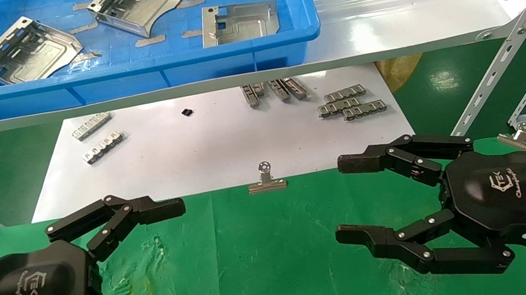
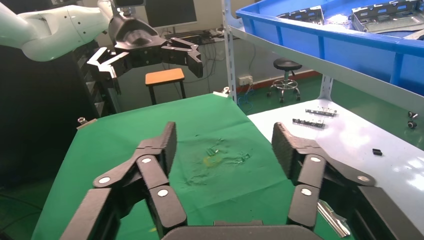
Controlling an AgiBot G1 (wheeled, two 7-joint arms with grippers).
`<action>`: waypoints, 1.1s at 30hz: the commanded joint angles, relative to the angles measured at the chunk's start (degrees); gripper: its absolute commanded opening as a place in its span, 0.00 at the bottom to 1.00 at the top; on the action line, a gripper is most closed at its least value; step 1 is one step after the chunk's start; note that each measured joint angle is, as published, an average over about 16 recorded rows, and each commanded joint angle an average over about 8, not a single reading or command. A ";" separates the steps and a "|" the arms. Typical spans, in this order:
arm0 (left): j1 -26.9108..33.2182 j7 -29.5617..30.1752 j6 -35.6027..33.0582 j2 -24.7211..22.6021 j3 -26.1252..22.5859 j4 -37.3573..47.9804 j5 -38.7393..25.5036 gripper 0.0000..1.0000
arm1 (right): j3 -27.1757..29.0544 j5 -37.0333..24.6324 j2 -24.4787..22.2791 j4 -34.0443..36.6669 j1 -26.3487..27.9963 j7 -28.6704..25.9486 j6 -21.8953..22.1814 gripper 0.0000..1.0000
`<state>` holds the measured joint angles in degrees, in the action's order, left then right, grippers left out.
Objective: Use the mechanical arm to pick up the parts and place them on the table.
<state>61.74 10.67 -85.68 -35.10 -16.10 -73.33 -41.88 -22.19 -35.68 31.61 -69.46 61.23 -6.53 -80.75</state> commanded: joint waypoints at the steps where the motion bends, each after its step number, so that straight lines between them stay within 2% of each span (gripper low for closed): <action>1: 0.00 0.00 0.00 0.00 0.00 0.00 0.00 1.00 | 0.00 0.00 0.00 0.00 0.00 0.00 0.00 0.00; 22: 0.96 0.27 0.57 -0.37 -0.04 0.37 -0.36 1.00 | 0.00 0.00 0.00 0.00 0.00 0.00 0.00 0.00; 26: 5.53 0.85 1.57 -1.92 -0.40 2.50 -1.83 1.00 | 0.00 0.00 0.00 0.00 0.00 0.00 0.00 0.00; 29: 11.61 0.96 2.50 -4.25 -1.01 6.38 -3.98 1.00 | 0.00 0.00 0.00 0.00 0.00 0.00 0.00 0.00; 33: 21.35 0.25 4.25 -9.01 -2.56 15.71 -8.04 1.00 | 0.00 0.00 0.00 0.00 0.00 0.00 0.00 0.00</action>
<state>83.07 10.30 -80.53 -44.65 -19.11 -55.78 -50.74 -22.19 -35.68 31.61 -69.46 61.23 -6.53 -80.75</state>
